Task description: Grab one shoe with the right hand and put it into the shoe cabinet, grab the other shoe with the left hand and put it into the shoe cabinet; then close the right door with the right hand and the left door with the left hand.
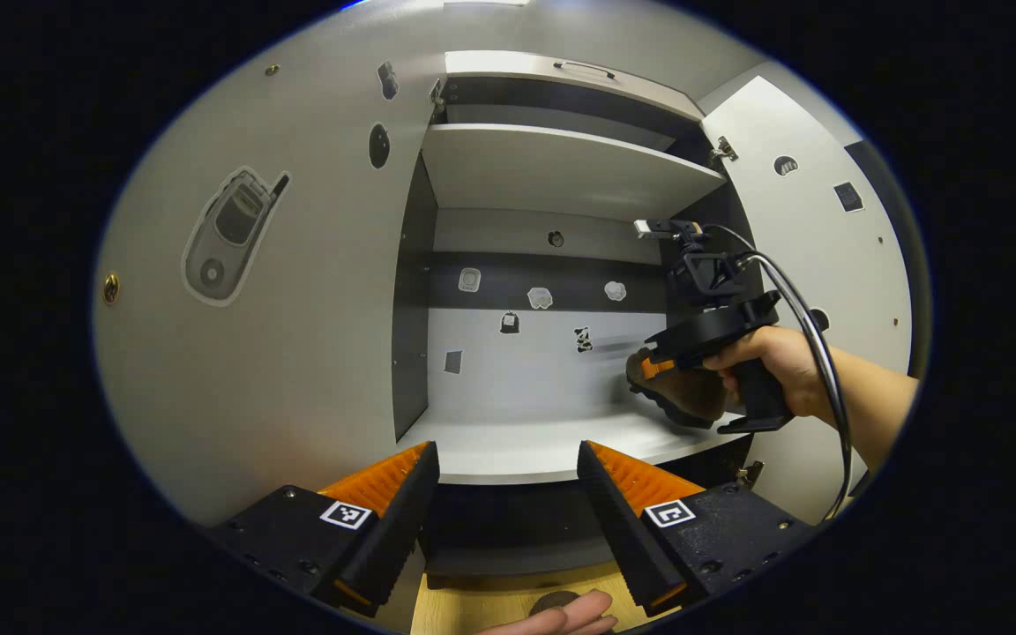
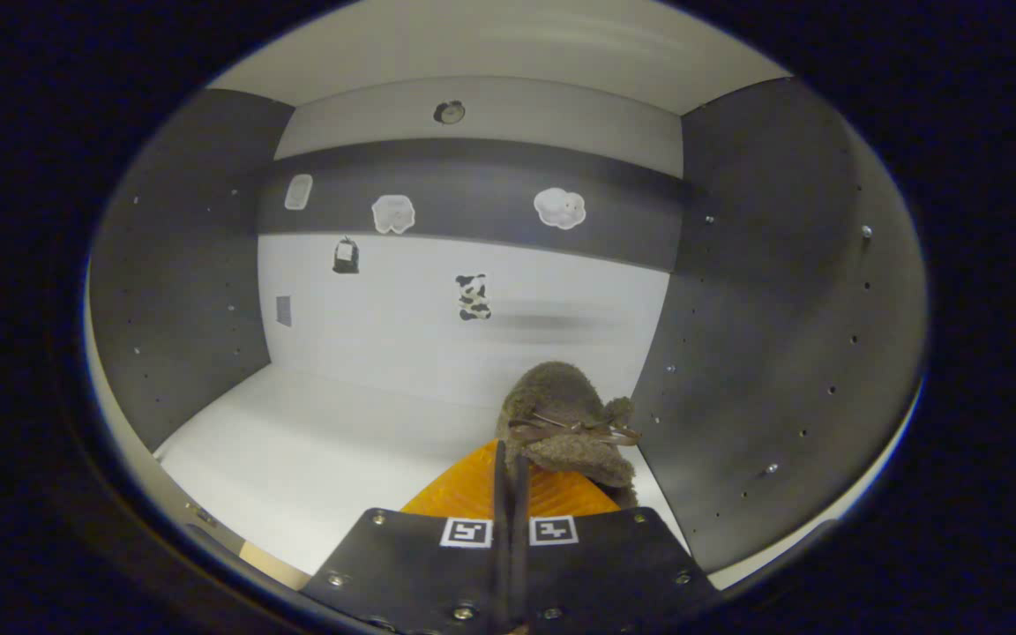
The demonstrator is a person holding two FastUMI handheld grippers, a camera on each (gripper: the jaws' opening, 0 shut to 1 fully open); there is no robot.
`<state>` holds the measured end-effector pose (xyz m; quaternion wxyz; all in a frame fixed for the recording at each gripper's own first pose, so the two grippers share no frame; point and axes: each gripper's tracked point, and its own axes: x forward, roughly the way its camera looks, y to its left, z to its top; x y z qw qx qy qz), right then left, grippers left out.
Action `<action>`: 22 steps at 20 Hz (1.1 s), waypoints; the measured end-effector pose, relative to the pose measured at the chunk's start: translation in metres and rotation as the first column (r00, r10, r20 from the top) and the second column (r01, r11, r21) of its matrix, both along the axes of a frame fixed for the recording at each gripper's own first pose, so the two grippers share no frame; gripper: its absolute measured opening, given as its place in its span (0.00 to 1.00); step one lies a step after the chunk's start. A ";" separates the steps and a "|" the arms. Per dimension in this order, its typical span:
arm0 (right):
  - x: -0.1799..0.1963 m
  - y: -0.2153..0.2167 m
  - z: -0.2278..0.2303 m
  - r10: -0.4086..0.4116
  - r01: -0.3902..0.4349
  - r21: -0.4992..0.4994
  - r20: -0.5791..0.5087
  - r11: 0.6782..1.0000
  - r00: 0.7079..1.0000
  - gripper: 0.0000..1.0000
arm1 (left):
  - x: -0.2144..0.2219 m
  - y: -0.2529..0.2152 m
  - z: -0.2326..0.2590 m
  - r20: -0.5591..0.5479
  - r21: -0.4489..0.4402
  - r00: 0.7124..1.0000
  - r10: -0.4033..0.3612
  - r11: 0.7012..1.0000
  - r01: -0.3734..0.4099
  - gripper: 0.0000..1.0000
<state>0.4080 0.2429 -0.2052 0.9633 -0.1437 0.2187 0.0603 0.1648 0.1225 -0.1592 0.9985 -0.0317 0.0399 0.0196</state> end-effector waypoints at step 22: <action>-0.161 -0.039 0.086 0.068 -0.079 0.016 0.377 0.997 0.924 0.98 | 0.001 -0.012 -0.014 -0.051 -0.003 0.998 0.031 0.999 -0.032 0.97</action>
